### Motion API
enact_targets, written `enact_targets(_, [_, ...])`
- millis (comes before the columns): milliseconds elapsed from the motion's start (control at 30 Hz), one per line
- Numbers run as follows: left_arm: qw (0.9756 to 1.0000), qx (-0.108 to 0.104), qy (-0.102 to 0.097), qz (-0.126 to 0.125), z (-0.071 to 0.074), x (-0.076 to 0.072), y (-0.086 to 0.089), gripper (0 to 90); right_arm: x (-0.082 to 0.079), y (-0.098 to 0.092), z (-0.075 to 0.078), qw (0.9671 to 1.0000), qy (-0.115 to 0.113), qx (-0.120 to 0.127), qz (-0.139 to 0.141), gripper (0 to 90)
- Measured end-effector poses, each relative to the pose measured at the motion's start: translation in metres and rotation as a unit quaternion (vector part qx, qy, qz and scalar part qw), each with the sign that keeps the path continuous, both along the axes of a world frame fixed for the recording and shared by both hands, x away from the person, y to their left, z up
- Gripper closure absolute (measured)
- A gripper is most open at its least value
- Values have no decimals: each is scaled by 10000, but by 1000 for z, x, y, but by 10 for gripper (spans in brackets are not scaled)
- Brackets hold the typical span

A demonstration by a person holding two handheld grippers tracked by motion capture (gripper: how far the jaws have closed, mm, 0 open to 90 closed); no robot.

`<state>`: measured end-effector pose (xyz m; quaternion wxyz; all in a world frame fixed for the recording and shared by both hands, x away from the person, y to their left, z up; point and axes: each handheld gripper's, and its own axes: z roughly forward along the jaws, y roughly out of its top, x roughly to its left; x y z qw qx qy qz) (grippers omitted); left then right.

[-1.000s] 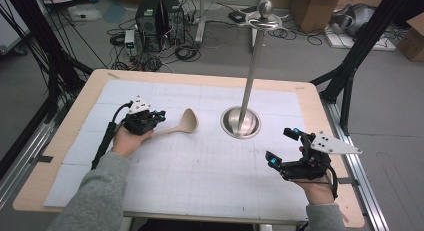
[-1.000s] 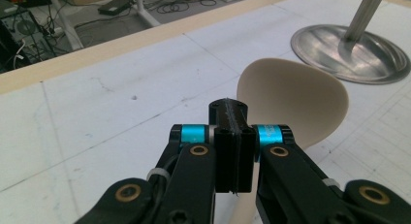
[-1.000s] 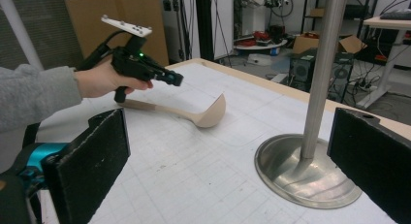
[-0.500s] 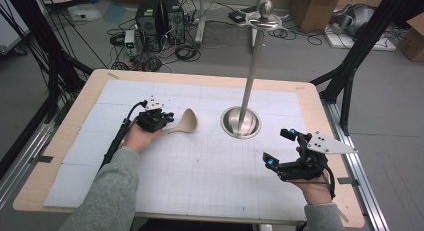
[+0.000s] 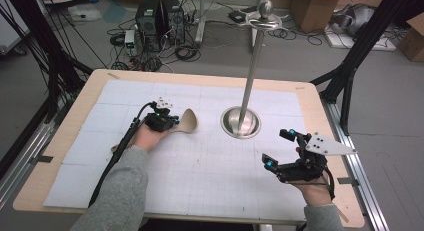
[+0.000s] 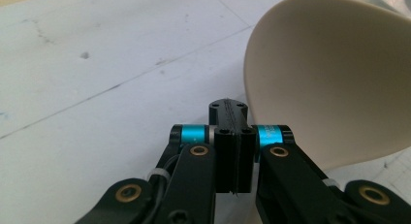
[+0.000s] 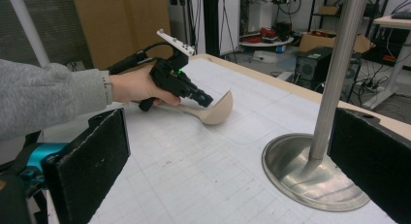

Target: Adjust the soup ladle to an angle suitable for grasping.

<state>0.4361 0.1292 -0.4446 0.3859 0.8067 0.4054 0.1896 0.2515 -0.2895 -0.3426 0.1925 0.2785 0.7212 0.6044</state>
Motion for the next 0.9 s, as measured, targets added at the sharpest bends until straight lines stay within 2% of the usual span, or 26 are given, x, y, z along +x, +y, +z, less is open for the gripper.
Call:
enact_targets(167, [9995, 283, 30, -125, -1, 4, -7, 897, 0, 0, -1, 10000, 59, -2, 15, 1])
enact_targets(233, [9997, 214, 68, -94, -1, 5, -7, 896, -1, 0, -1, 10000, 46, -6, 24, 1])
enact_targets(367, [9992, 361, -40, -169, -2, 4, -8, 896, -1, -1, -1, 10000, 26, -3, 11, 1])
enact_targets(433, [9983, 509, -176, -202, -2, 3, -10, 896, -1, -2, -1, 10000, 22, 2, -3, 1])
enact_targets(533, [9982, 558, -120, -157, -1, 3, -12, 897, -2, -2, -1, 10000, 25, 19, -24, 1])
enact_targets(600, [9972, 676, -233, -227, -2, 1, -13, 899, -1, -2, -1, 10000, 3, 12, -8, 1])
enact_targets(667, [9972, 688, -222, -175, -1, 1, -14, 900, -2, -1, -1, 10000, 42, 11, 5, 1])
enact_targets(900, [9980, 591, 23, -225, 1, -2, -13, 900, 0, -1, -3, 10000, 62, -2, 1, 1])
